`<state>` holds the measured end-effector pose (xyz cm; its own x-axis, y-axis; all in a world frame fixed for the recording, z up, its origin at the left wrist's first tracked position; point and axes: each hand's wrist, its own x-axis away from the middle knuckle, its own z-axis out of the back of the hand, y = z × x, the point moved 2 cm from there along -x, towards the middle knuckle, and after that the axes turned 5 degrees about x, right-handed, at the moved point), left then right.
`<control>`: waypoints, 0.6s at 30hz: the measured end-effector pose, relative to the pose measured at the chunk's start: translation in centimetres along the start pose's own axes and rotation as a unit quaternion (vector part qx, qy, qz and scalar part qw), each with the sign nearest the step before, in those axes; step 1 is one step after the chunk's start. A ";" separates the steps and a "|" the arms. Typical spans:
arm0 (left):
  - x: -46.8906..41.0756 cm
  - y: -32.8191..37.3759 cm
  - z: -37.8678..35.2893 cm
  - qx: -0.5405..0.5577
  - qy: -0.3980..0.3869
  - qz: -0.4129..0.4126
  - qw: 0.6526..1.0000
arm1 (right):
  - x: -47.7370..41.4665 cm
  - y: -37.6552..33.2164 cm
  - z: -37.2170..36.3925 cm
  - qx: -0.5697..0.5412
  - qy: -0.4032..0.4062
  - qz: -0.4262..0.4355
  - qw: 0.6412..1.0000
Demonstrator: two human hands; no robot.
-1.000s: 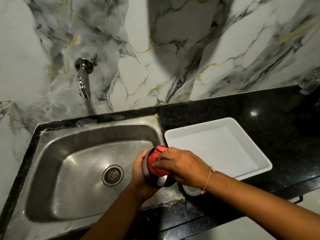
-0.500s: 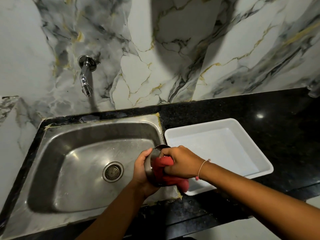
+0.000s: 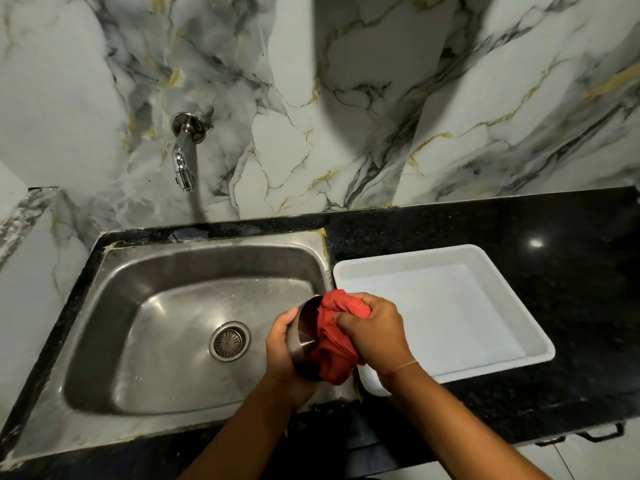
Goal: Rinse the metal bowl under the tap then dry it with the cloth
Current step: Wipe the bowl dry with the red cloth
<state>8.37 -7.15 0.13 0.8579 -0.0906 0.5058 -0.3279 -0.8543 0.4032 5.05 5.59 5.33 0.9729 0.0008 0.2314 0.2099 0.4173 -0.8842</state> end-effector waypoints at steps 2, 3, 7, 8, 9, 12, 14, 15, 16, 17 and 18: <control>0.3 -0.7 -0.2 0.001 -0.007 0.004 1.000 | 0.4 -0.7 -0.1 0.223 0.041 0.099 0.969; 0.5 -1.1 -0.3 0.001 -0.006 0.013 1.000 | 0.6 -0.8 -0.6 0.254 0.054 0.112 0.959; 0.5 -2.2 0.3 0.003 0.044 0.037 0.998 | 1.6 -0.5 -3.0 0.206 0.033 0.117 0.971; 0.6 -2.2 0.6 0.002 0.050 0.030 0.998 | 1.6 -0.3 -3.1 0.193 0.004 0.119 0.974; 0.6 -2.0 0.8 0.000 0.048 0.020 0.999 | 1.5 -0.3 -3.0 0.175 -0.027 0.117 0.977; 1.0 -1.3 0.8 0.021 0.034 0.001 0.999 | 1.2 -0.6 -1.6 0.119 -0.136 0.108 0.978; 1.1 -0.8 0.6 0.027 0.025 0.015 0.999 | 1.3 -0.8 -1.1 0.087 -0.192 0.111 0.971; 1.0 -0.5 0.7 0.025 0.021 0.021 0.999 | 1.5 -0.9 -1.1 0.074 -0.216 0.119 0.966; 1.1 -0.2 0.6 0.026 0.015 0.024 0.999 | 1.8 -0.9 -1.2 0.069 -0.235 0.129 0.961; 1.1 0.0 0.6 0.019 0.015 0.027 0.999 | 2.2 -0.8 -1.0 0.078 -0.246 0.143 0.956; 1.3 0.0 0.5 0.015 0.017 0.033 0.999 | 2.3 -0.9 -0.6 0.111 -0.249 0.171 0.947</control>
<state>9.63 -7.54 0.41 0.8205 -0.1291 0.5569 -0.3706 -0.8619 0.3462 7.19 4.69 6.38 0.8025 0.5755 0.1578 -0.1895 0.4965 -0.8471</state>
